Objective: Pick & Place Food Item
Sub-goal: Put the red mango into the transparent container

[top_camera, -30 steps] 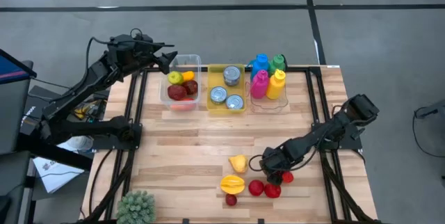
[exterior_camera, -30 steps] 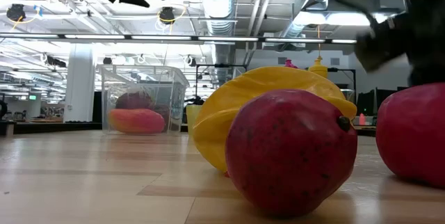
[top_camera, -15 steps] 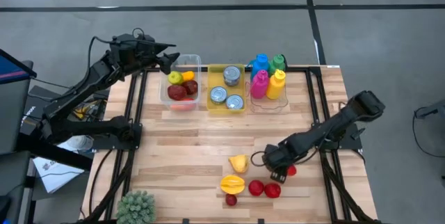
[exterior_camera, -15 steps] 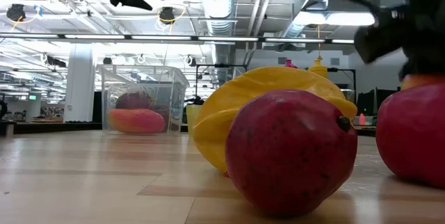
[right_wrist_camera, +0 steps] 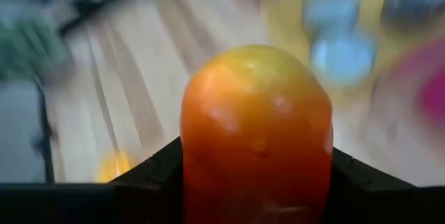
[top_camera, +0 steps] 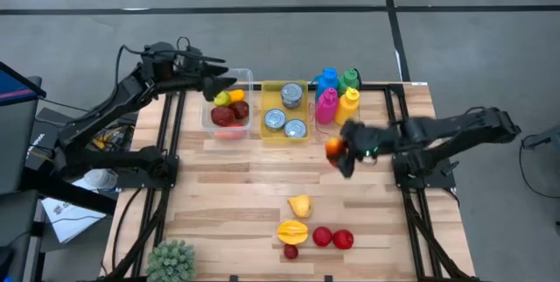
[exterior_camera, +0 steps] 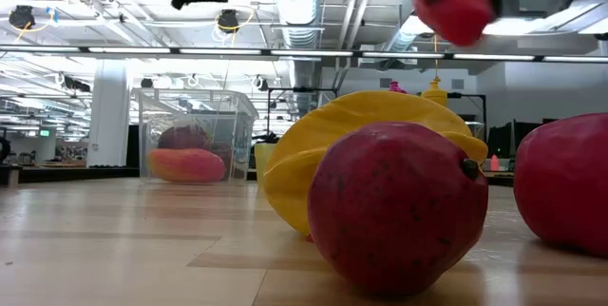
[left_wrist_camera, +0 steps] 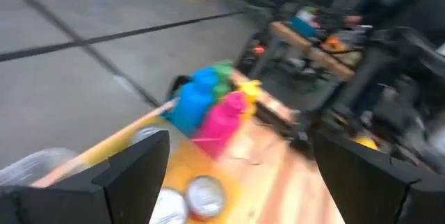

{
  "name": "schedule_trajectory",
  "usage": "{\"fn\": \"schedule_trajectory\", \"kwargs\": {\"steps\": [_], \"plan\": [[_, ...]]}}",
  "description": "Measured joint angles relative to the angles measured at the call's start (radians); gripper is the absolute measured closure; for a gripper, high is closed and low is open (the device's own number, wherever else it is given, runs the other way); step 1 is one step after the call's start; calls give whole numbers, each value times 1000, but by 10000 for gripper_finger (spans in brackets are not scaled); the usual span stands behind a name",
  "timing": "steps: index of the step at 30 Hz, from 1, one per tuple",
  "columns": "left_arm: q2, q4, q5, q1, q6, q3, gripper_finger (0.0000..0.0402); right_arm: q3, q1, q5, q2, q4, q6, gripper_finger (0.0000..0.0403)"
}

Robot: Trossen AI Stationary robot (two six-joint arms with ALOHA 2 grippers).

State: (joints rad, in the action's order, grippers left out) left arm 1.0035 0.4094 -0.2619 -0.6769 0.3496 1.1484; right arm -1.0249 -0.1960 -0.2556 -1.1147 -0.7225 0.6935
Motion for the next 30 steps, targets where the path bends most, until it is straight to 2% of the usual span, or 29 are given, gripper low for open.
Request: {"fn": "schedule_trajectory", "kwargs": {"steps": [5,11,17,23,30], "plan": [[61,-137,-80,87,39,0,60,-76,109,-43,44,185,-171,195],[194,-326,-88,239,26,0,60,-145,208,-39,19,380,-308,191],[335,-520,-88,333,-29,0,60,-208,261,-32,-42,419,-407,189],[460,-695,-118,360,-31,1,60,-265,286,10,-128,424,-439,189],[533,-724,-159,392,-25,1,60,-334,291,68,-221,423,-458,188]]}}
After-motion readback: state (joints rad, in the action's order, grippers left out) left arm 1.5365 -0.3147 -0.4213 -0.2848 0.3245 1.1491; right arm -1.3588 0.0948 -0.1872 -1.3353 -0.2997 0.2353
